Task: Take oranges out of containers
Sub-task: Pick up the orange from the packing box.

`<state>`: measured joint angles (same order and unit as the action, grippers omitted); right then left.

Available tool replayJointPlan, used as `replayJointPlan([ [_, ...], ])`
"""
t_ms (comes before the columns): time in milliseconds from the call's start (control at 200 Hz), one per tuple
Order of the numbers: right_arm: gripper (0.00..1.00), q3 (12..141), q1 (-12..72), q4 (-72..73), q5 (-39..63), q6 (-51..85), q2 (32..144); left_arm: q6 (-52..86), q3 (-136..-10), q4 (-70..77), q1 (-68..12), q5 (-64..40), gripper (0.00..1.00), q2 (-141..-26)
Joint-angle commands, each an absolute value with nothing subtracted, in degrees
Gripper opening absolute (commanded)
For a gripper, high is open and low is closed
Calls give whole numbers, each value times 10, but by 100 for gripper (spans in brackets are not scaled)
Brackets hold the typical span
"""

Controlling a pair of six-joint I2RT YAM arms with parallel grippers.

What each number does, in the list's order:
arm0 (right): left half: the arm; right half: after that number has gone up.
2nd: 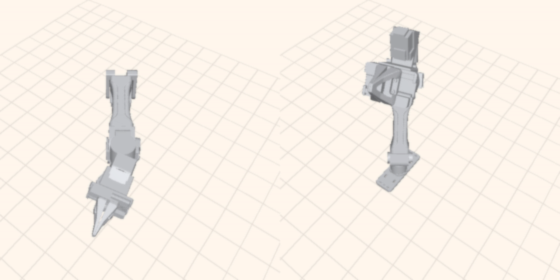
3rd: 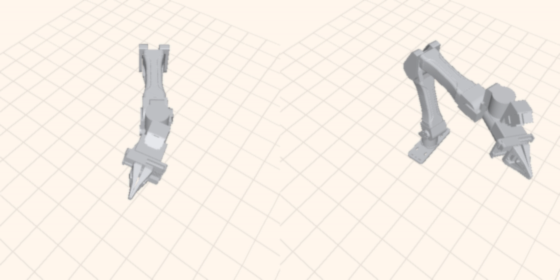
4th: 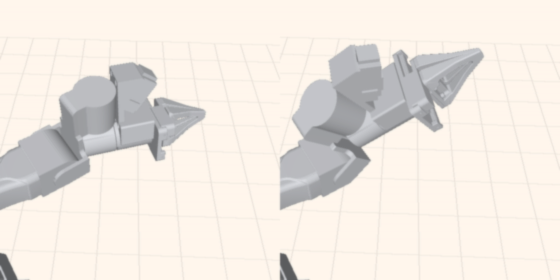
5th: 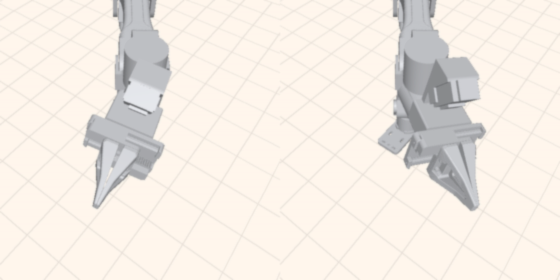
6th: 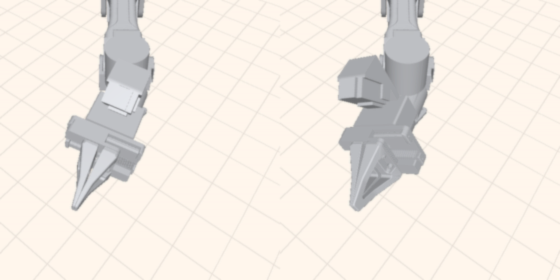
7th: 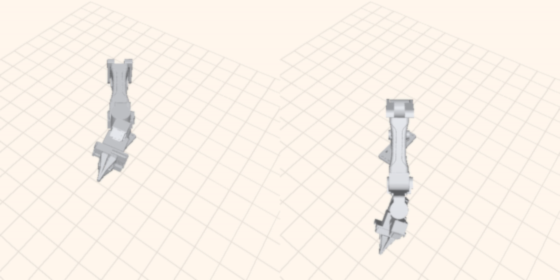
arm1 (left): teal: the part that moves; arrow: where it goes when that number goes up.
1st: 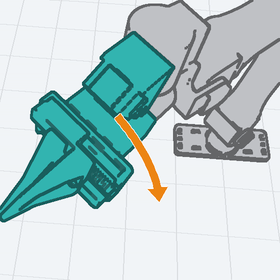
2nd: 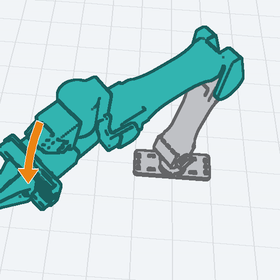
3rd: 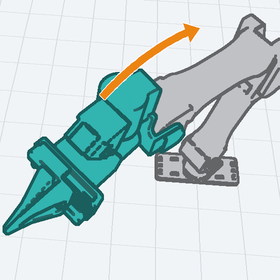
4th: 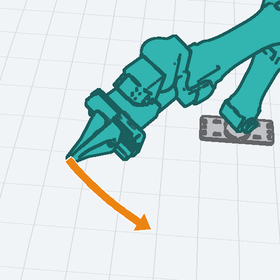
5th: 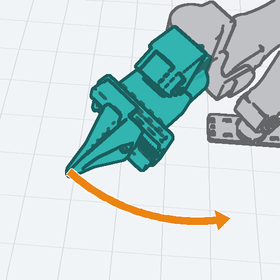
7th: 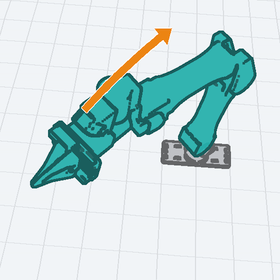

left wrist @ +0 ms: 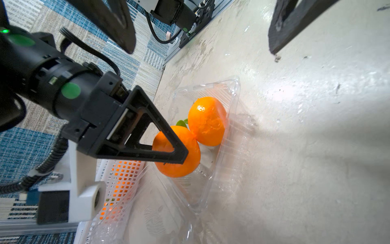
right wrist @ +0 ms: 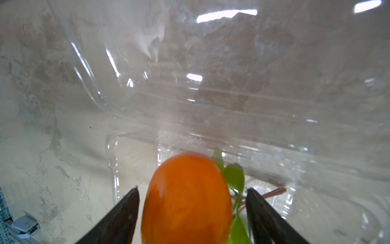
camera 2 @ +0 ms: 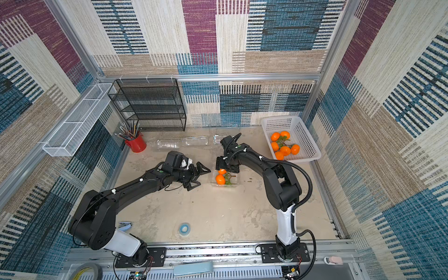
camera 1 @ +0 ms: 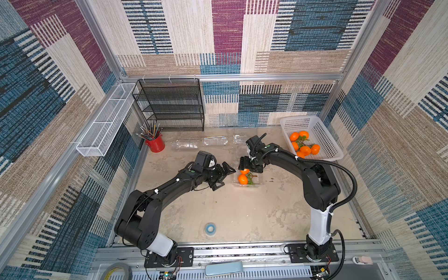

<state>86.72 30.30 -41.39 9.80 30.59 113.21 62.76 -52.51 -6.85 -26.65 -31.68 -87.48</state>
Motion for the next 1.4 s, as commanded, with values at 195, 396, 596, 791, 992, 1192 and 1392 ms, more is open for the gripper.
replayJointPlan([
  [195,67,855,309,-415,66,303,1136,625,-506,-66,-261,-313,99,-862],
  [396,62,868,311,-419,66,307,1131,641,-508,-58,-261,-327,99,-879],
  [596,59,872,311,-432,61,308,1114,642,-477,-60,-261,-319,99,-845],
  [791,58,855,311,-429,63,314,1090,647,-469,-52,-261,-324,99,-847],
  [992,58,849,311,-427,69,319,1070,629,-523,-83,-261,-327,99,-865],
  [1192,57,877,308,-433,70,321,1064,615,-579,-117,-261,-327,99,-874],
  [1392,57,914,298,-448,81,320,1069,610,-621,-142,-261,-327,99,-874],
])
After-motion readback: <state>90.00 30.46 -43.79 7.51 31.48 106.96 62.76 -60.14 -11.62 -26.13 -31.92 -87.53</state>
